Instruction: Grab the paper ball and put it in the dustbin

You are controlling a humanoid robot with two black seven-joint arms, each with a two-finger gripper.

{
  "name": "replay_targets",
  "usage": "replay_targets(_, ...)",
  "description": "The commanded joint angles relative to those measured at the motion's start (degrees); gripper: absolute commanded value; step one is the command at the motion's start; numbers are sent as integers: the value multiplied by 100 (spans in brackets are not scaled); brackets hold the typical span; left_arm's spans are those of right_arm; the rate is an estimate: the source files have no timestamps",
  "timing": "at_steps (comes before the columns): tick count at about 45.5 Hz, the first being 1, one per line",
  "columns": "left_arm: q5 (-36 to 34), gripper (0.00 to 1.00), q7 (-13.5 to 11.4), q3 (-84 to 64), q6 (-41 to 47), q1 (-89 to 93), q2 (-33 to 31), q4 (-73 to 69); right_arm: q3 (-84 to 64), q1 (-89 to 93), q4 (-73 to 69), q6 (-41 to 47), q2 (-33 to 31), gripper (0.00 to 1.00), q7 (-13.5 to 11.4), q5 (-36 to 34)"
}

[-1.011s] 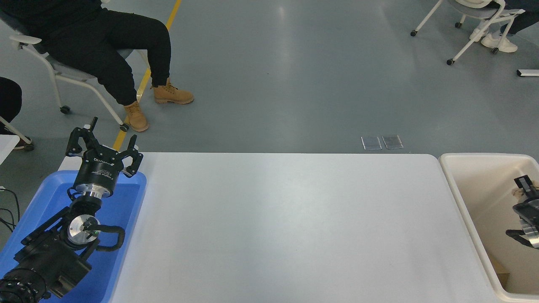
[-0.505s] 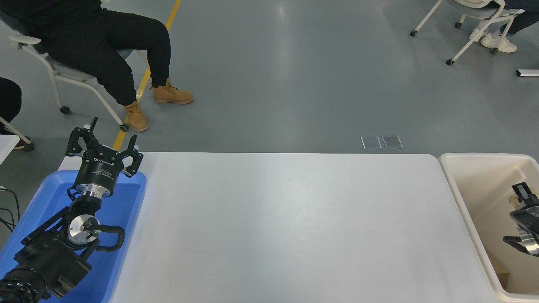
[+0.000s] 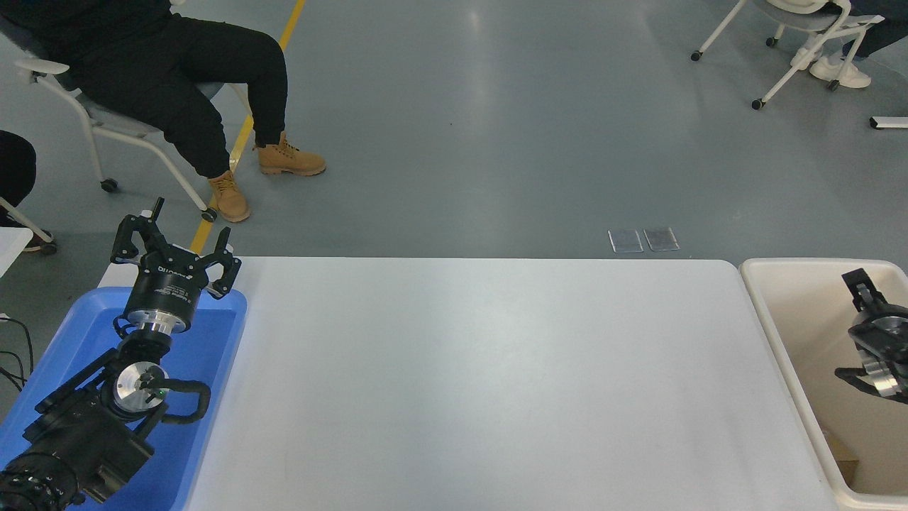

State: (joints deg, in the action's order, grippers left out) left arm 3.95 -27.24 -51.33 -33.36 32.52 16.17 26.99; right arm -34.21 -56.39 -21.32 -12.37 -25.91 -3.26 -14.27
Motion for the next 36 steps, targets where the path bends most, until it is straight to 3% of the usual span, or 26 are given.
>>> replay_targets(1,1,99,0,0,-4,0,0,0,-875,-1619,-1418,146,-160,100,1,284)
replay_targets(20,1,99,0,0,-4,0,0,0,-2327,-4282,-3501,1429,33,100,-104,416)
replay_targets(22,1,99,0,0,-4,0,0,0,-2397,-4564,-3799,1570,33,100,-262,416)
replay_targets(29,1,99,0,0,5,-9,0,0,-2547,-5346,-4731,2123,-2,100,-1176,425)
replay_targets(36,1,99,0,0,5,-9,0,0,-2643,-6032,-5601,2616,-134,100,-1247,443)
